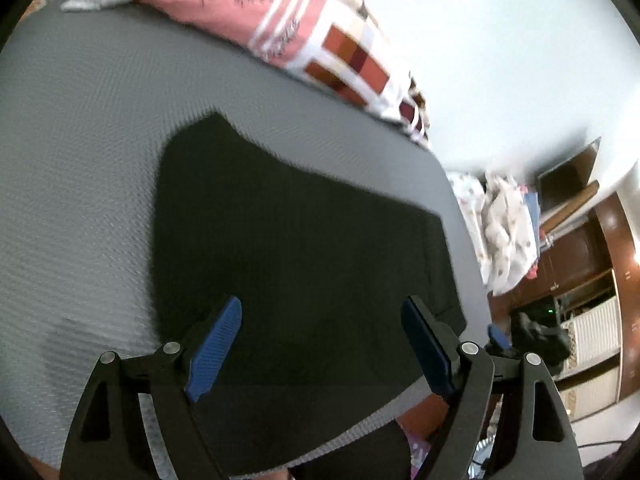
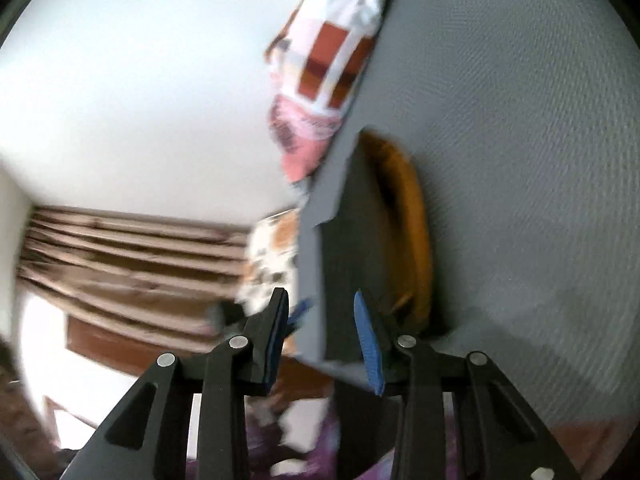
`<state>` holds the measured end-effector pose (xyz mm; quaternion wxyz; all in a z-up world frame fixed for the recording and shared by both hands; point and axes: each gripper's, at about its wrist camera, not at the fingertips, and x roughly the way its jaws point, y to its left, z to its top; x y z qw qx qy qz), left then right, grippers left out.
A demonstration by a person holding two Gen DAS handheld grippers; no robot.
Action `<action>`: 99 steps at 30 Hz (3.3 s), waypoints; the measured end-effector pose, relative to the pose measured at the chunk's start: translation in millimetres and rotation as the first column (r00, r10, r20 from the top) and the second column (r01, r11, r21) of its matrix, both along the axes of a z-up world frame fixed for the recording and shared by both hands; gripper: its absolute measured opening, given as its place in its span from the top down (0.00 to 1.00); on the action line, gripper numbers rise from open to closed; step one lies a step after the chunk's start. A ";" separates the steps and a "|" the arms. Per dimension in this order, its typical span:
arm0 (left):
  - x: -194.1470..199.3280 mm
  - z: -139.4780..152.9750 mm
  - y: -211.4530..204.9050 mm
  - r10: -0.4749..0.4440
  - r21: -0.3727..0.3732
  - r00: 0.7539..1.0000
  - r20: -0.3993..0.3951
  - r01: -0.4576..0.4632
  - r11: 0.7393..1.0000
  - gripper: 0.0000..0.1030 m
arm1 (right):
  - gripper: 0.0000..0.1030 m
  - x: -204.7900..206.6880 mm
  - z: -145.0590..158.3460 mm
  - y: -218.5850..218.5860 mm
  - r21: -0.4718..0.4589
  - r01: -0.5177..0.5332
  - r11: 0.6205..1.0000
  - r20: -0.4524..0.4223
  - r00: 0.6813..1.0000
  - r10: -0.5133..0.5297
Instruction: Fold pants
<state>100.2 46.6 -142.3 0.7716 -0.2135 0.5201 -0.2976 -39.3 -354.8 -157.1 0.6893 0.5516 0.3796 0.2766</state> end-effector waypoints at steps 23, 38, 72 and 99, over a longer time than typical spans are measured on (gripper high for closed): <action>6.7 -17.3 23.5 0.032 -0.101 0.995 -0.097 -0.042 0.994 0.20 | 0.86 27.7 -25.7 29.1 -0.165 0.049 0.985 -0.162 0.984 -0.076; 6.3 -17.4 17.7 0.018 0.021 0.997 -0.078 -0.017 1.000 0.20 | 0.90 -7.1 -76.9 28.4 0.005 0.111 0.994 -0.262 0.959 -0.106; -19.1 2.9 -3.7 0.040 0.369 0.952 0.304 -0.156 0.916 0.20 | 0.48 56.0 8.2 105.0 -0.813 0.088 0.575 0.084 0.996 -0.034; -37.8 33.1 -11.7 0.080 0.477 0.879 0.470 -0.329 0.815 0.18 | 0.12 12.4 73.0 176.8 -0.862 0.208 0.463 0.252 0.967 0.034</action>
